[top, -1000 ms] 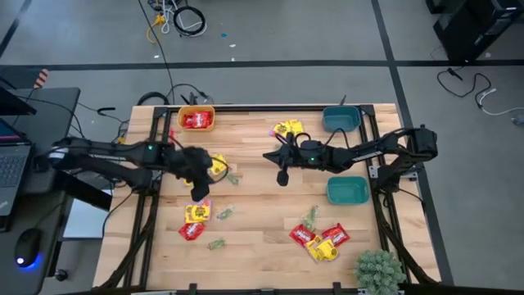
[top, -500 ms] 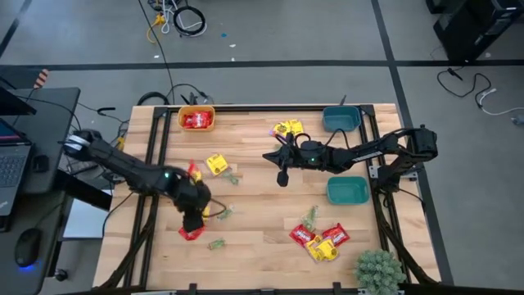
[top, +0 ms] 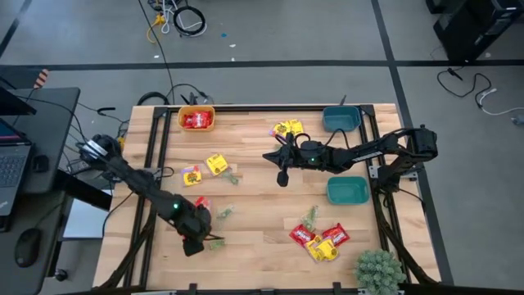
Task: Sort candy
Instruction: Put the red candy into the yellow bin
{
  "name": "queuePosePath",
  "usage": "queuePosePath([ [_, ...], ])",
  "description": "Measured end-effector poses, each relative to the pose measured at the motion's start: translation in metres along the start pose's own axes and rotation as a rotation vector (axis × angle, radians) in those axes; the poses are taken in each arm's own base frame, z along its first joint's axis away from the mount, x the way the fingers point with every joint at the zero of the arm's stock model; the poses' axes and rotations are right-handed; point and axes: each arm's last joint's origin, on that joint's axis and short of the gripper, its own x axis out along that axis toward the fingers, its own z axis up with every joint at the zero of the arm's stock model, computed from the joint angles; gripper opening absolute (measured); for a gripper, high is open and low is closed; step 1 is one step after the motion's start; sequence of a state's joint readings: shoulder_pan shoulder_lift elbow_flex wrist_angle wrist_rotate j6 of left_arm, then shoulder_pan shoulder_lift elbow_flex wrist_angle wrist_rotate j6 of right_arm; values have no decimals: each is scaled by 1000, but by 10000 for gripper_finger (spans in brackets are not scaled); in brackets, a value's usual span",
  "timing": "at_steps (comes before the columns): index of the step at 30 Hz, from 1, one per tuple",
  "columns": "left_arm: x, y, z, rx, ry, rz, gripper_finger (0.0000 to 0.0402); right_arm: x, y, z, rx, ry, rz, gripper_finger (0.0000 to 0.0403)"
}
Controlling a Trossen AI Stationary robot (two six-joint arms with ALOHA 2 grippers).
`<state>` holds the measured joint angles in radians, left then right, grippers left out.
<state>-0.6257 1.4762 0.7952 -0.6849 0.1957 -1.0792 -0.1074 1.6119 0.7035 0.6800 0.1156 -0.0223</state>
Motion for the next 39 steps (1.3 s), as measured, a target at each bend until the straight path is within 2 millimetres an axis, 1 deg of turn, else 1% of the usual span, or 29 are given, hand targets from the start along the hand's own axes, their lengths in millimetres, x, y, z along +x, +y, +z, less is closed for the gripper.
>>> queuePosePath([
  [8,30,-11,-6,48,39,50,195,0,0,0,-7,-1,0,0],
  [11,35,-10,-5,39,51,77,184,0,0,0,-7,0,0,0],
  [14,35,-9,-5,41,40,100,145,0,0,0,-7,0,1,0],
  [16,33,-9,-5,64,38,123,99,0,0,0,-7,0,1,0],
  [18,30,-11,-5,99,40,141,41,0,0,0,-7,0,1,0],
  [19,28,-12,-4,116,43,152,22,0,0,0,-7,0,1,0],
  [20,26,-13,-4,122,42,168,13,0,0,0,-7,0,1,0],
  [23,19,-12,0,150,52,227,6,0,0,0,-7,0,1,0],
  [25,12,-16,6,159,47,218,3,0,0,0,-7,0,1,0],
  [27,2,-15,11,169,51,227,2,0,0,0,-7,0,1,0],
  [30,-18,-15,21,172,14,207,2,0,0,0,-7,1,1,0],
  [33,-44,-7,28,145,-32,207,1,0,0,0,-7,0,2,0],
  [35,-65,-1,33,116,-96,193,1,0,1,0,-7,0,4,0],
  [39,-109,22,41,37,-259,213,1,0,2,0,-6,0,9,0],
])
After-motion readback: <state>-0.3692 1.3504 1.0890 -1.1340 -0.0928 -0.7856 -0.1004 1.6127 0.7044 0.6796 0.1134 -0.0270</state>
